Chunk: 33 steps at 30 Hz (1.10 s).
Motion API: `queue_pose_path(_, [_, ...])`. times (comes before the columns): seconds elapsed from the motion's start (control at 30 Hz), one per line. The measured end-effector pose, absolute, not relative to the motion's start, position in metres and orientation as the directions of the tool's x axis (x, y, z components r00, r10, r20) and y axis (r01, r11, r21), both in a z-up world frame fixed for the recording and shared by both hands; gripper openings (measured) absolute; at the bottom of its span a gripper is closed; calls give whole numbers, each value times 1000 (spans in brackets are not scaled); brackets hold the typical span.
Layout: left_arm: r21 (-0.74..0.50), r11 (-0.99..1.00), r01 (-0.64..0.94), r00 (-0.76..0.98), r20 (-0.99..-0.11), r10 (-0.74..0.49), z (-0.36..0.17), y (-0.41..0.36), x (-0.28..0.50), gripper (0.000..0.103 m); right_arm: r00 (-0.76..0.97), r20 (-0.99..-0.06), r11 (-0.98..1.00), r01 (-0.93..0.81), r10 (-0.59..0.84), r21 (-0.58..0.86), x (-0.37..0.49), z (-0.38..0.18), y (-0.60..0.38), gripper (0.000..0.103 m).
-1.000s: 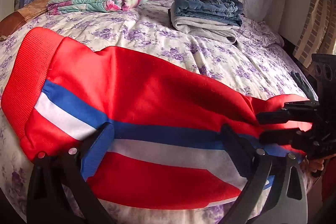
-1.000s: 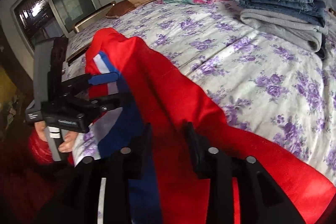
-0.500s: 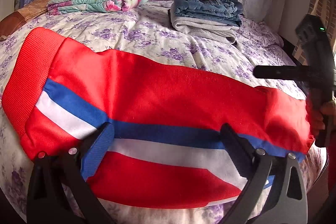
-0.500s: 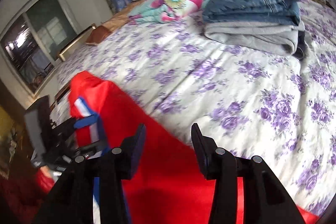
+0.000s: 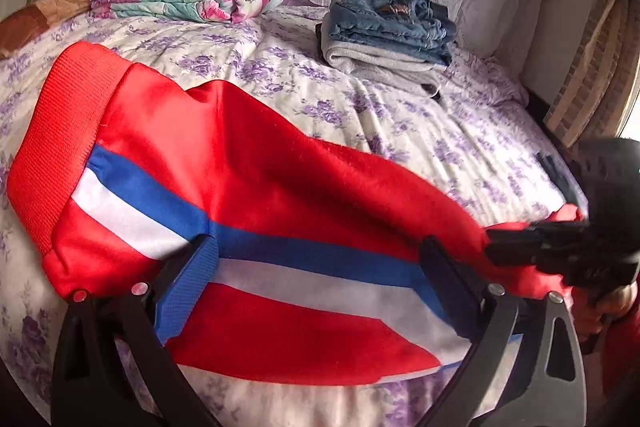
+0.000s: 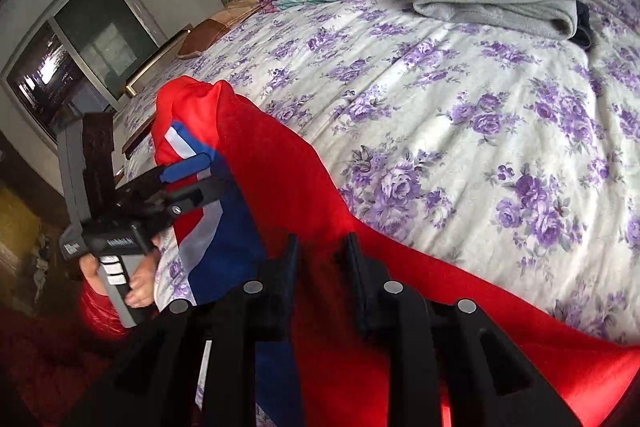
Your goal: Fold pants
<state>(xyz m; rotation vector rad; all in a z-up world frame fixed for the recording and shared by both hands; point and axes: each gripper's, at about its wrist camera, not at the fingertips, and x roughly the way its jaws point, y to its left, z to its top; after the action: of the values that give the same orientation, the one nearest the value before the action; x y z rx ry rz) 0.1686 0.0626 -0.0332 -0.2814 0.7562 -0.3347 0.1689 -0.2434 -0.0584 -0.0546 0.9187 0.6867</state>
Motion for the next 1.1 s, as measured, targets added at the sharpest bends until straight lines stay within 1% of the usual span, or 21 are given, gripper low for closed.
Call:
queue_pose_path(0.07, [-476, 854, 211, 673, -563, -480, -19, 74, 166, 98, 479, -733, 795, -590, 484, 139, 153, -59, -237, 25])
queue_pose_path(0.13, [-480, 849, 221, 679, -549, -487, -5, 71, 169, 98, 516, -720, 785, -616, 464, 64, 138, -60, -231, 28])
queue_pose_path(0.17, [-461, 859, 224, 685, -553, -475, -1, 67, 172, 98, 524, -717, 774, -632, 461, 36, 131, -61, -228, 35])
queue_pose_path(0.2, [-433, 872, 226, 690, -561, -458, 1, 59, 175, 98, 537, -713, 763, -647, 451, -4, 123, -61, -223, 41])
queue_pose_path(0.27, [-394, 889, 233, 675, -592, -440, -3, 43, 181, 98, 550, -718, 739, -670, 427, -74, 111, -64, -216, 44])
queue_pose_path(0.33, [-345, 905, 251, 605, -674, -425, -24, 22, 188, 98, 547, -720, 737, -672, 428, -72, 109, -63, -217, 44])
queue_pose_path(0.37, [-304, 920, 245, 573, -720, -391, -39, 13, 191, 98, 527, -723, 731, -681, 446, -45, 109, -62, -218, 44])
queue_pose_path(0.43, [-219, 942, 254, 631, -701, -333, -43, 7, 177, 99, 472, -729, 703, -711, 495, 17, 107, -59, -223, 44])
queue_pose_path(0.47, [-191, 948, 255, 635, -706, -313, -43, 5, 172, 99, 444, -737, 689, -724, 510, 40, 104, -60, -224, 48])
queue_pose_path(0.5, [-171, 950, 259, 637, -709, -302, -44, 3, 167, 99, 411, -746, 671, -739, 524, 63, 103, -61, -224, 56])
queue_pose_path(0.53, [-160, 951, 266, 639, -709, -298, -46, 4, 165, 99, 375, -748, 651, -752, 548, 100, 105, -61, -225, 59])
queue_pose_path(0.57, [-151, 950, 273, 641, -708, -297, -47, 5, 163, 99, 333, -741, 637, -754, 583, 162, 110, -60, -228, 66])
queue_pose_path(0.6, [-149, 950, 276, 641, -707, -298, -47, 6, 162, 99, 287, -728, 626, -740, 623, 245, 117, -57, -232, 68])
queue_pose_path(0.63, [-150, 949, 278, 641, -706, -300, -47, 7, 161, 99, 229, -697, 610, -704, 680, 363, 128, -56, -239, 69])
queue_pose_path(0.73, [-144, 949, 280, 654, -695, -298, -48, 9, 156, 99, 114, -547, 519, -521, 829, 678, 164, -60, -260, 69])
queue_pose_path(0.8, [-122, 954, 274, 666, -692, -280, -48, 7, 153, 99, 83, -475, 465, -407, 876, 786, 184, -65, -264, 66])
queue_pose_path(0.83, [-115, 956, 271, 670, -690, -273, -49, 6, 152, 99, 93, -460, 458, -380, 883, 804, 194, -64, -263, 66])
queue_pose_path(0.93, [-119, 956, 269, 672, -688, -274, -48, 7, 152, 99, 163, -448, 475, -398, 879, 785, 218, -49, -255, 66])
queue_pose_path(1.03, [-119, 956, 269, 675, -685, -275, -48, 7, 152, 99, 175, -440, 473, -313, 881, 823, 244, -57, -246, 64])
queue_pose_path(1.1, [-122, 955, 271, 676, -682, -279, -48, 7, 152, 99, 142, -443, 465, -272, 885, 843, 248, -69, -242, 48])
